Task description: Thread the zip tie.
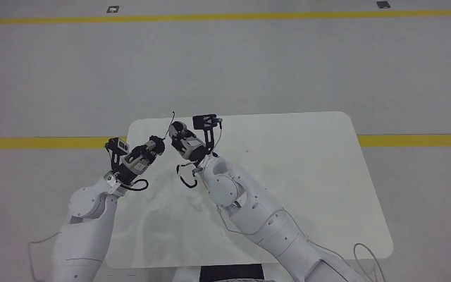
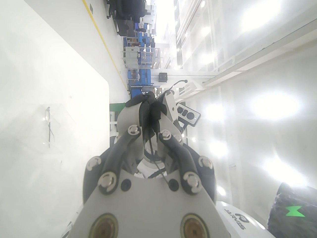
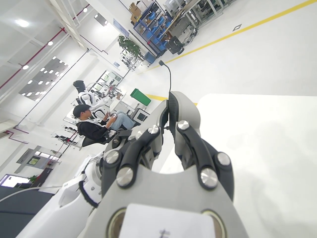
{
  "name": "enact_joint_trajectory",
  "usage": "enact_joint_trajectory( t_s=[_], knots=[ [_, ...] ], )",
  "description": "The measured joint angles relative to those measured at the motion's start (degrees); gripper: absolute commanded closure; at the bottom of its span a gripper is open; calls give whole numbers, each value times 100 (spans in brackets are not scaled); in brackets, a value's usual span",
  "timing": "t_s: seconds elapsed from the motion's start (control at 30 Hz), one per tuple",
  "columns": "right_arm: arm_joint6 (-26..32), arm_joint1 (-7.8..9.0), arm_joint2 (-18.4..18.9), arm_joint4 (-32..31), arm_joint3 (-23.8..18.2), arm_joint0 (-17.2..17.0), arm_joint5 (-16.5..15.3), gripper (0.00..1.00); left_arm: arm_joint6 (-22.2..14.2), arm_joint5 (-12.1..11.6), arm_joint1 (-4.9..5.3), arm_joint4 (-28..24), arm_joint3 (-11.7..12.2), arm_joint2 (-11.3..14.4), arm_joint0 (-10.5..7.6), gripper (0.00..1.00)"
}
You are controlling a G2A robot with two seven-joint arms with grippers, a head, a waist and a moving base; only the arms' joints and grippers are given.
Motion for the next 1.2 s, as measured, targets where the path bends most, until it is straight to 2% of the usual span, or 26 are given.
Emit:
enact_joint_trajectory(
  t_s=[0.77, 1.2],
  knots=[
    [-27, -62, 41, -175, 75, 18, 91, 100, 0, 0, 0, 0, 0, 0, 0, 100],
    [79, -66, 91, -208, 34, -43, -29, 100, 0, 0, 0, 0, 0, 0, 0, 100]
  ],
)
